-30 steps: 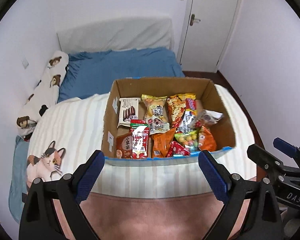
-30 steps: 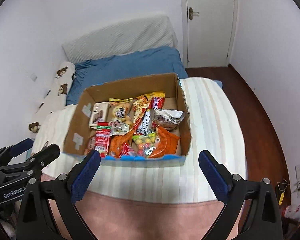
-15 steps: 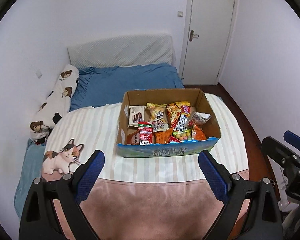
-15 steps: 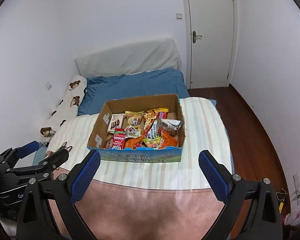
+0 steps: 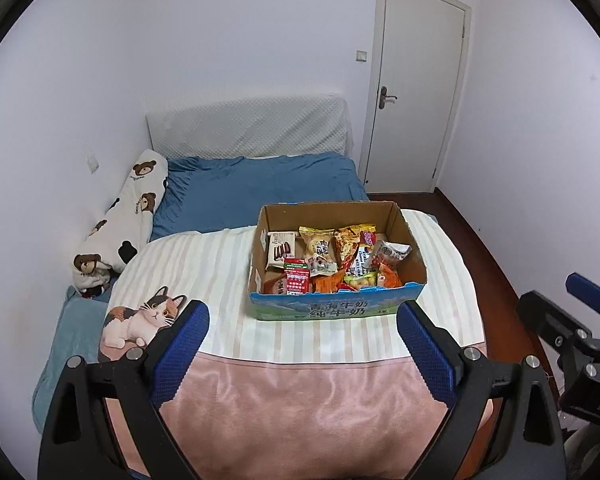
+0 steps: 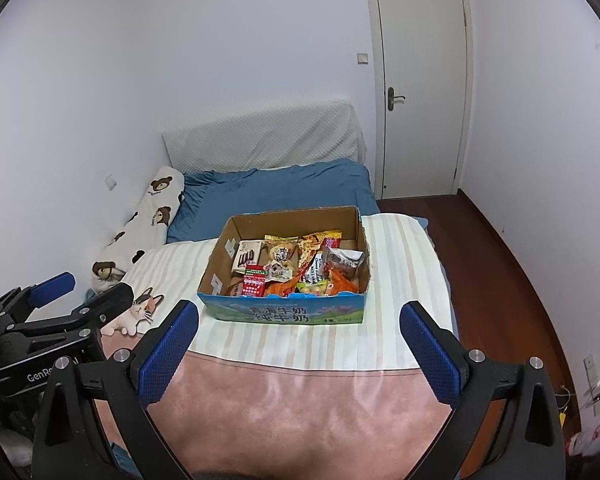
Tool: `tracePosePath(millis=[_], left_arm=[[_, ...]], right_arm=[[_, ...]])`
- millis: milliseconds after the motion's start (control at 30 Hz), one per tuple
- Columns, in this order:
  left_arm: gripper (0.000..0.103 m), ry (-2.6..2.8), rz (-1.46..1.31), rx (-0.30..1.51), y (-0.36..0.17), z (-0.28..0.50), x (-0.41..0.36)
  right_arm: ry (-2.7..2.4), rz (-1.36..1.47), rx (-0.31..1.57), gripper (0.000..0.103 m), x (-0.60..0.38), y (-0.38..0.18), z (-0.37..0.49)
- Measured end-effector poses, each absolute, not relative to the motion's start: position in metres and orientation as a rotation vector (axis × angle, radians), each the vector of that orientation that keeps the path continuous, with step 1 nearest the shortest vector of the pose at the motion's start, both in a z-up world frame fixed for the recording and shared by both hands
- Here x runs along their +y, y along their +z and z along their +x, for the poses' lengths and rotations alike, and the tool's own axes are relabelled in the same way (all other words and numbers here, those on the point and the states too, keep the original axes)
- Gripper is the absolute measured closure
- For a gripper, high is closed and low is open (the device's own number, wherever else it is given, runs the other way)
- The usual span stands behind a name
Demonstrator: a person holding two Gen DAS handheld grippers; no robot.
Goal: Organize snacks
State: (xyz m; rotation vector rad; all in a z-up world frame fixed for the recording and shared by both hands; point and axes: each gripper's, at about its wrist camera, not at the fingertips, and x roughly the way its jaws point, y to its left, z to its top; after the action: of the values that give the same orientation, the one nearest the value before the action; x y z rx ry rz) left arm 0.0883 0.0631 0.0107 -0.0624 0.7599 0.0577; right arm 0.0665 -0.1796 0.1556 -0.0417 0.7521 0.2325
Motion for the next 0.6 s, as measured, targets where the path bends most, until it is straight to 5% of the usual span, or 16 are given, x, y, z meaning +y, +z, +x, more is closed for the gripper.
tracePosePath(millis=[600], left_arm=[[0.007, 0.104, -0.063, 0.79, -0.013, 0.119, 0.075]], right_arm=[[0.169, -0.03, 0.78, 0.0, -0.182, 0.123, 0.113]])
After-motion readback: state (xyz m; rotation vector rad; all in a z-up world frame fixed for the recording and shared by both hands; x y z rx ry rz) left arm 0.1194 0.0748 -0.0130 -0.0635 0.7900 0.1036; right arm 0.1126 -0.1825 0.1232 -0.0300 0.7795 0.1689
